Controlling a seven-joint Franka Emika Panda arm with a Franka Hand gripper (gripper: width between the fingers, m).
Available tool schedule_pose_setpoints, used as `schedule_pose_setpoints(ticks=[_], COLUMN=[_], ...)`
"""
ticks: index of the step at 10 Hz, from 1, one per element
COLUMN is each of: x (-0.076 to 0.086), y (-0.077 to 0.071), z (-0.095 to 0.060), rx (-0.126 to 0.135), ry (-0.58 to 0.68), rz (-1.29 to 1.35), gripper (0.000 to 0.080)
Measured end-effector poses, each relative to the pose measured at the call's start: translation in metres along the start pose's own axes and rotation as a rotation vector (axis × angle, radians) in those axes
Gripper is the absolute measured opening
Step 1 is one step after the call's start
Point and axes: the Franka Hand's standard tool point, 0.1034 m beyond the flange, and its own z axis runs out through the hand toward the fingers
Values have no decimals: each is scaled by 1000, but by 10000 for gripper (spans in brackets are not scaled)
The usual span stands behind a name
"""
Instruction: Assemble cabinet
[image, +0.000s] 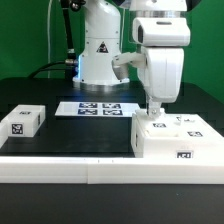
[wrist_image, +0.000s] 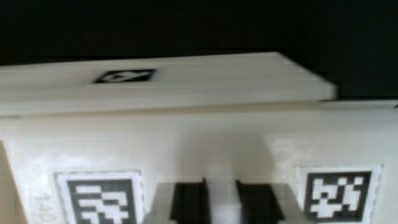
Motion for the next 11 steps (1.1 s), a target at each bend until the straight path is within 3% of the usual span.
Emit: schedule_pose_setpoints(ticks=[4,7,10,11], x=[1,-1,-1,-1], y=[21,21,21,21], z=[1,1,1,1], rx=[-6,-6,-6,-6], ry=[1,2,2,2], rz=[6,10,10,10], gripper=[72,72,462,462])
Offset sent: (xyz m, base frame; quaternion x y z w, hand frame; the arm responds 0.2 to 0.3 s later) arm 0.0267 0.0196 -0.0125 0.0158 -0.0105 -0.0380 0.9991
